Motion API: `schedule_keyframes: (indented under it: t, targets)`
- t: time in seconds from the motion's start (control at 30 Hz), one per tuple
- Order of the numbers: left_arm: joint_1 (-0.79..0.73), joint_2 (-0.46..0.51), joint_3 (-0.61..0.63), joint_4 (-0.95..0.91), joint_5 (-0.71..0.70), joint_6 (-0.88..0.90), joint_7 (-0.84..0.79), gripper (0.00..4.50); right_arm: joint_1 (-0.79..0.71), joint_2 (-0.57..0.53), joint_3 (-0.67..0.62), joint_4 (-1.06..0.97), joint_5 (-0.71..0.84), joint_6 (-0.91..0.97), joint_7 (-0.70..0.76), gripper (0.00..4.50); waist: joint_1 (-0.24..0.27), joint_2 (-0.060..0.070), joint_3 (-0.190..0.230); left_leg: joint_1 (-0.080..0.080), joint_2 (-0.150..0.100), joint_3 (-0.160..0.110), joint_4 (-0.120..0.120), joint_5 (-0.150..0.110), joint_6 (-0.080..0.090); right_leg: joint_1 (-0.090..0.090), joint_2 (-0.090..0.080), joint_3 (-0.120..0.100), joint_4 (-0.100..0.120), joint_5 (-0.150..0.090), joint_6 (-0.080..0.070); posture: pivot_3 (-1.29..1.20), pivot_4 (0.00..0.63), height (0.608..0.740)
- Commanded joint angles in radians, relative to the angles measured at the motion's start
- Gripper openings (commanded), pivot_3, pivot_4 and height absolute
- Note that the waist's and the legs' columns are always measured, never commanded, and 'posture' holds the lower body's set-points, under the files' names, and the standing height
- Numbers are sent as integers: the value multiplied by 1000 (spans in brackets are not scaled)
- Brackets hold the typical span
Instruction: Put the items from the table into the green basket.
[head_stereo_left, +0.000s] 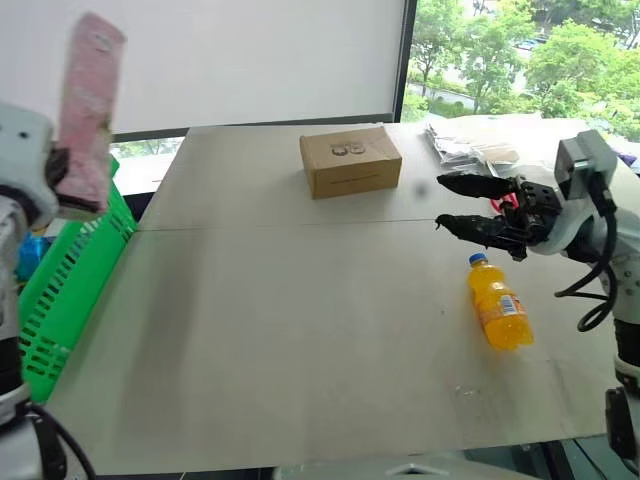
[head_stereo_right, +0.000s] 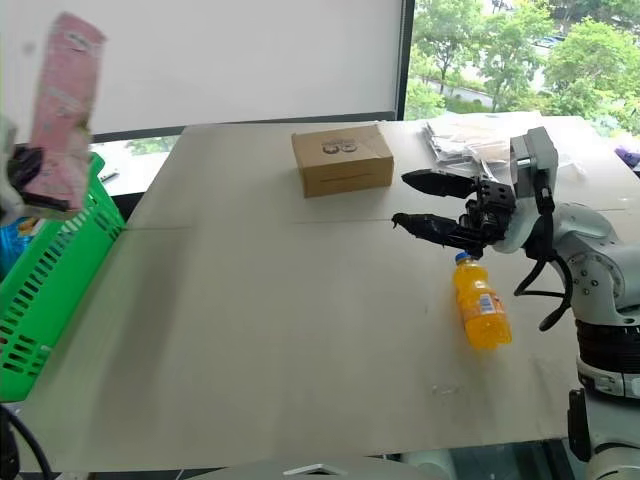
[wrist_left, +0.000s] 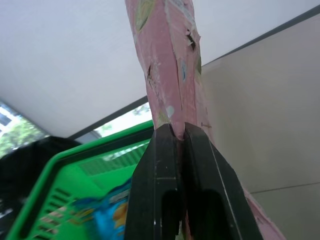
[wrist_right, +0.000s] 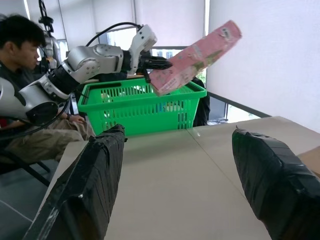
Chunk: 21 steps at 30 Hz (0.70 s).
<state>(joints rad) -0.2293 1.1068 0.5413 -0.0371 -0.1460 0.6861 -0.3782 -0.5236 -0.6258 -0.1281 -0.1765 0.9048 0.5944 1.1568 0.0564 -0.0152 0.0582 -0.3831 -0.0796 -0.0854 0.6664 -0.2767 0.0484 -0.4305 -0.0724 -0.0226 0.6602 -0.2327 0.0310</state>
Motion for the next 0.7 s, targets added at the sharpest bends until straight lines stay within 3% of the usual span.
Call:
schedule_keyframes:
  t: [0.03, 0.13, 0.23, 0.37, 0.5, 0.6, 0.7]
  targets:
    - [60, 64, 139, 73, 51, -104, -56, 25, -51, 23, 5, -8, 30, 16, 13, 3651, 17, 0, 0, 0, 0, 0, 0, 0, 0, 0, 0, 0, 0, 0, 0, 204, 0, 724]
    - [130, 98, 147, 184, 83, -197, -114, 25, -52, 34, 23, 10, 7, 11, 41, 3651, 41, 0, 0, 1, 0, 0, 0, 0, 0, 0, 0, 0, 1, 0, 0, 211, 0, 724]
    - [132, 125, 128, 268, 100, -266, -132, 888, -56, 36, 31, 36, -17, -6, 63, 3651, 70, -2, -1, 1, 0, 0, 0, -2, 1, 0, 0, 0, 1, 0, 0, 218, 0, 724]
    - [91, 133, 95, 310, 111, -307, -123, 2784, -54, 36, 27, 50, -33, -16, 76, 3651, 107, -6, -4, 1, 1, 0, 1, -4, -1, 0, 0, -1, 1, 1, -2, 218, 0, 724]
    - [-8, 61, 98, 250, 3, -303, -161, 4491, -23, 20, 20, 58, -78, -39, 68, 3651, 128, -7, -5, 1, 1, 0, 2, -4, -1, 1, 1, -2, 2, 1, -2, 207, 0, 724]
    - [-73, -44, 122, 95, -201, -251, -266, 4491, 22, -16, 5, 78, -125, -69, 76, 3651, 141, -8, -7, 0, 1, 0, 3, -4, -2, 0, 0, -3, 2, 2, -1, 188, 0, 724]
    - [43, -110, 115, -156, -434, -107, -457, 4491, 86, -106, 57, 131, -318, -185, 73, 3651, 131, -10, -9, -2, 1, 2, 4, -2, -4, 0, 0, -2, 2, 2, -1, 171, 0, 724]
